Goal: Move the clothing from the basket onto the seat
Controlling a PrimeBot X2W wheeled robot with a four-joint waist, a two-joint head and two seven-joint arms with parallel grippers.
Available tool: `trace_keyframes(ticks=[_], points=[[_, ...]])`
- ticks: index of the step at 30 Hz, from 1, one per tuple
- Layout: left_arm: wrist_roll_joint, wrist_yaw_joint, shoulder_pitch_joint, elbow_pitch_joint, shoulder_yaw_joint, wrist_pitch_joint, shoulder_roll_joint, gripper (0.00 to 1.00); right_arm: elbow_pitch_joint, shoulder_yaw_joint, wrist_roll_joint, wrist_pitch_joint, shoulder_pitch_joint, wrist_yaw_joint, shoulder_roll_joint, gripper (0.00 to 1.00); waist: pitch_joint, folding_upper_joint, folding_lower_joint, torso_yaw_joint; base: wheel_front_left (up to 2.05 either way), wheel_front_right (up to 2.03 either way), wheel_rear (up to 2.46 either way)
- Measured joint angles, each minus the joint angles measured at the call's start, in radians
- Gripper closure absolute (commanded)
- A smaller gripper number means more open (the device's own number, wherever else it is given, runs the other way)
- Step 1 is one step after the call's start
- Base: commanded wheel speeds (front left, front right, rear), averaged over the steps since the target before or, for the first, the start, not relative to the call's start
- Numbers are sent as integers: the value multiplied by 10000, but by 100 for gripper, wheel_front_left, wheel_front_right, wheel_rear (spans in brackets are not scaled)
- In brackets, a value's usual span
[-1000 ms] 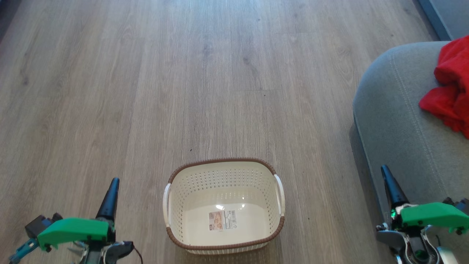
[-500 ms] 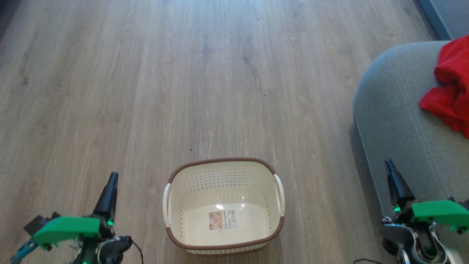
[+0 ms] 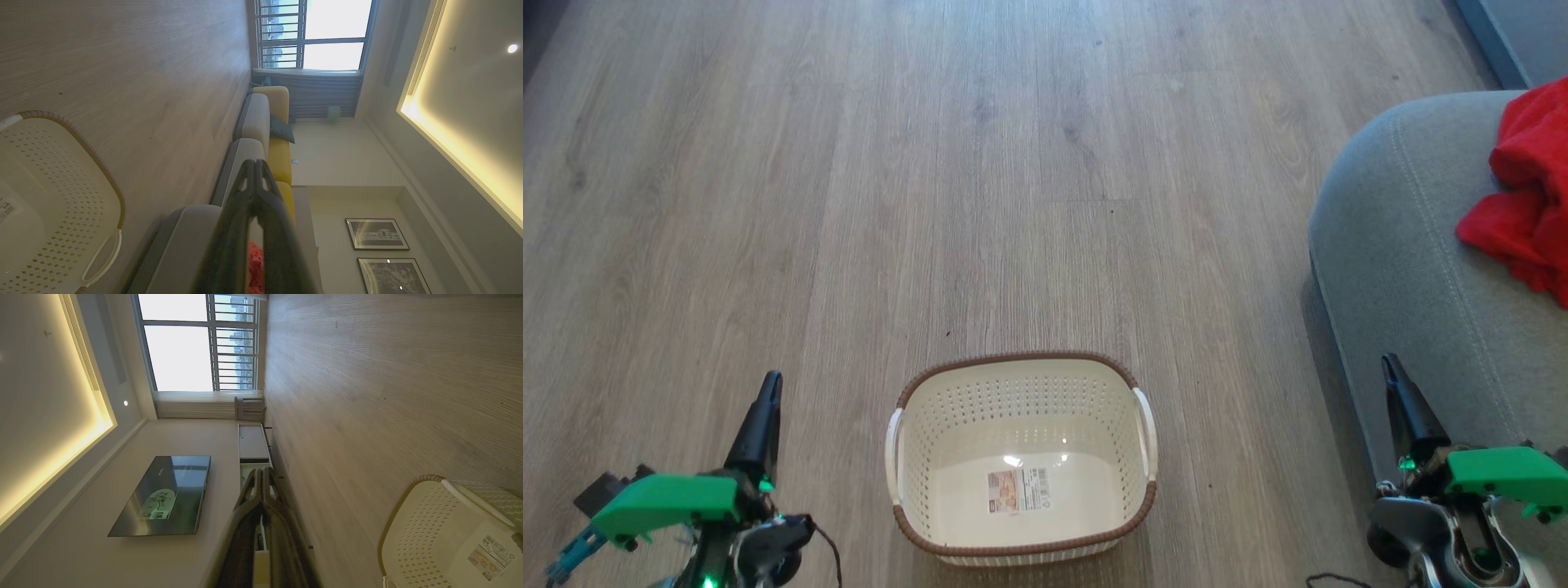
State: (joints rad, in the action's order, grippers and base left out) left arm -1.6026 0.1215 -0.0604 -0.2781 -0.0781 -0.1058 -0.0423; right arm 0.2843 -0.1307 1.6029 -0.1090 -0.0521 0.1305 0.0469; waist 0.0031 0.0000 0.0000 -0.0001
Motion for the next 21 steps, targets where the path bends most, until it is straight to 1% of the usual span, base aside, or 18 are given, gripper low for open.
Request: trace_keyframes(ticks=[21], points=[[0, 2, 0, 0, -12, 0, 2, 100, -2, -2, 0, 0, 0, 0, 0, 100, 0, 0, 0, 0, 0, 0, 0]])
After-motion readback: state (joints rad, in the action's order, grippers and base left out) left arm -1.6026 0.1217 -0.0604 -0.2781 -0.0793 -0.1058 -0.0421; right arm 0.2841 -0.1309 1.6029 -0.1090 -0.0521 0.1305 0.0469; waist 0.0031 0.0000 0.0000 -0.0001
